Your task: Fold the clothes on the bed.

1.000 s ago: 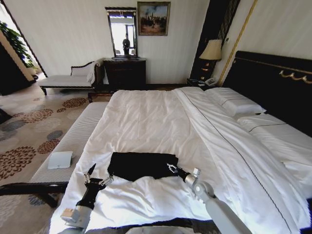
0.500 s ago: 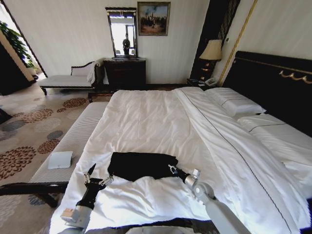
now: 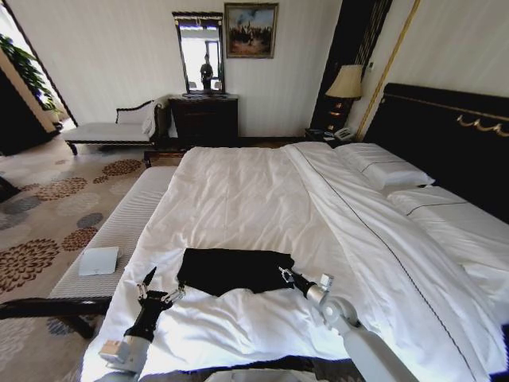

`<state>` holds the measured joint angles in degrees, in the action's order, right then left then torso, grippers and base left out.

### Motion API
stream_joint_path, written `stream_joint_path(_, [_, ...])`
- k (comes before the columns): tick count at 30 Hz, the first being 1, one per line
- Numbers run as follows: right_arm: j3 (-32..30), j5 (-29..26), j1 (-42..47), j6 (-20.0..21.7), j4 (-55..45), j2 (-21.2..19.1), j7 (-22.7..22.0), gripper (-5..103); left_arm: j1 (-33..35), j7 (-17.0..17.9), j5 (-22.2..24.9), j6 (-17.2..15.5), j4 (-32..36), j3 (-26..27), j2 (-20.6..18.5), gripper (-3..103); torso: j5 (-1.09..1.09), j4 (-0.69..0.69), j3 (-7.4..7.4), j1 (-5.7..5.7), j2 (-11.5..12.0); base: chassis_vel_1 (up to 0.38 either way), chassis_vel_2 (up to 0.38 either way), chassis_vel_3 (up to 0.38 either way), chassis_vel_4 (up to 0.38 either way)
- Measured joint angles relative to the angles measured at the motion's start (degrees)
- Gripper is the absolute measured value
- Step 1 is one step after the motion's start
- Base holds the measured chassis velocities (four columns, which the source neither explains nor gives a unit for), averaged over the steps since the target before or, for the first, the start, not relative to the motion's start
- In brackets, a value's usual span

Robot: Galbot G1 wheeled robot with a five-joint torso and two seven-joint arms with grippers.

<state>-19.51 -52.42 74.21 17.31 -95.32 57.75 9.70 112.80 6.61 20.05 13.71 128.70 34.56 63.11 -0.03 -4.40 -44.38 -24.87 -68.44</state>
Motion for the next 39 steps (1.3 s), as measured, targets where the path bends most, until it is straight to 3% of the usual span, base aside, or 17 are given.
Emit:
stream_joint_path(19, [-8.7, 0.8, 3.1, 0.1, 0.6, -12.8, 0.2, 7, 0.0, 0.0, 0.0, 0.0, 0.0, 0.0, 0.0, 100, 0.01, -0.01, 0.00, 0.00, 0.0, 0.000, 0.000, 0.000, 0.000])
stream_joint_path(23, [-9.4, 2.2, 2.3, -0.2, 2.7, -15.6, 0.6, 7, 0.0, 0.0, 0.0, 0.0, 0.0, 0.0, 0.0, 100, 0.01, 0.00, 0.00, 0.00, 0.0, 0.000, 0.000, 0.000, 0.000])
stream_joint_path(26, [-9.4, 7.3, 0.9, -1.3, 6.1, -17.8, 1.4, 7, 0.0, 0.0, 0.0, 0.0, 0.0, 0.0, 0.0, 100, 0.00, 0.00, 0.00, 0.00, 0.0, 0.000, 0.000, 0.000, 0.000])
stream_joint_path(31, [-8.7, 9.8, -0.5, -1.8, 9.6, -18.2, 1.5, 7, 0.0, 0.0, 0.0, 0.0, 0.0, 0.0, 0.0, 100, 0.01, -0.01, 0.00, 0.00, 0.0, 0.000, 0.000, 0.000, 0.000])
stream_joint_path(39, [-8.7, 3.7, -0.3, 0.9, 1.4, -14.9, -0.9, 7, 0.0, 0.0, 0.0, 0.0, 0.0, 0.0, 0.0, 100, -0.02, 0.01, 0.00, 0.00, 0.0, 0.000, 0.000, 0.000, 0.000])
